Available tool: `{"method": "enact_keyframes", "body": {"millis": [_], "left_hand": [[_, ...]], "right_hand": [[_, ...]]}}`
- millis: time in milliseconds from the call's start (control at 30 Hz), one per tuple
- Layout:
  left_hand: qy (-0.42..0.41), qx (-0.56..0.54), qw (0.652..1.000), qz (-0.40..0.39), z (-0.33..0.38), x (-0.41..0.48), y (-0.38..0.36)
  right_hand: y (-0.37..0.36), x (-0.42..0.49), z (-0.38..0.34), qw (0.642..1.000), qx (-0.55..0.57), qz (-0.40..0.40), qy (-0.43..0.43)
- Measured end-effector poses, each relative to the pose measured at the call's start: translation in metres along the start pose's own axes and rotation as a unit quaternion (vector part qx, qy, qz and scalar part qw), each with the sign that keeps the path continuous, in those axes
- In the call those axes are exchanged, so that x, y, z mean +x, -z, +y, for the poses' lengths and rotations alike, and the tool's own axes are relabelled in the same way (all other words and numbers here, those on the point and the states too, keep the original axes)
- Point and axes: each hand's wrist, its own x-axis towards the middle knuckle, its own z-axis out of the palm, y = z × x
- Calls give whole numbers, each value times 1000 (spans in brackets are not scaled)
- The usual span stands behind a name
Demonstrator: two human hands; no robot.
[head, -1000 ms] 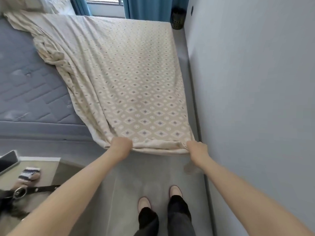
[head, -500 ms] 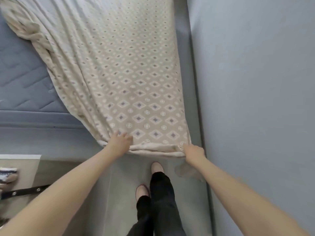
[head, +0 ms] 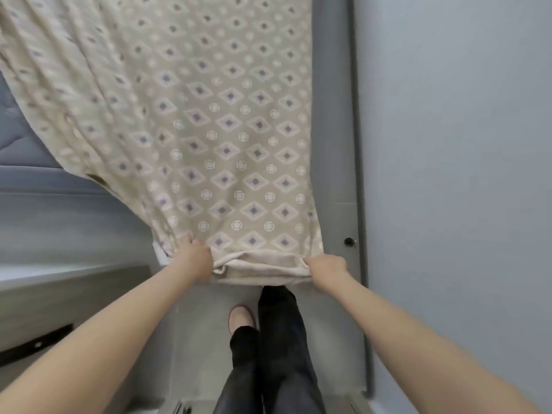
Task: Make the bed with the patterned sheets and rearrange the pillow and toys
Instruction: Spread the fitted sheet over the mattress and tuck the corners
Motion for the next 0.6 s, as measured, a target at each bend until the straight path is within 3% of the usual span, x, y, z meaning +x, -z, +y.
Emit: {"method": "enact_keyframes", "body": {"millis": [200,433,600], "left_hand": [[13,-2,998,-67,-3,9,0],[-22,-49,998,15,-2,25,-25],[-27,-53,998,29,5,55,-44]], "right_hand": [[-3,12,-23,999,-28,-19,9],[-14,28,-21,998,-60,-28,-12],[-27,57,-22,998,-39,-26,-28]]}}
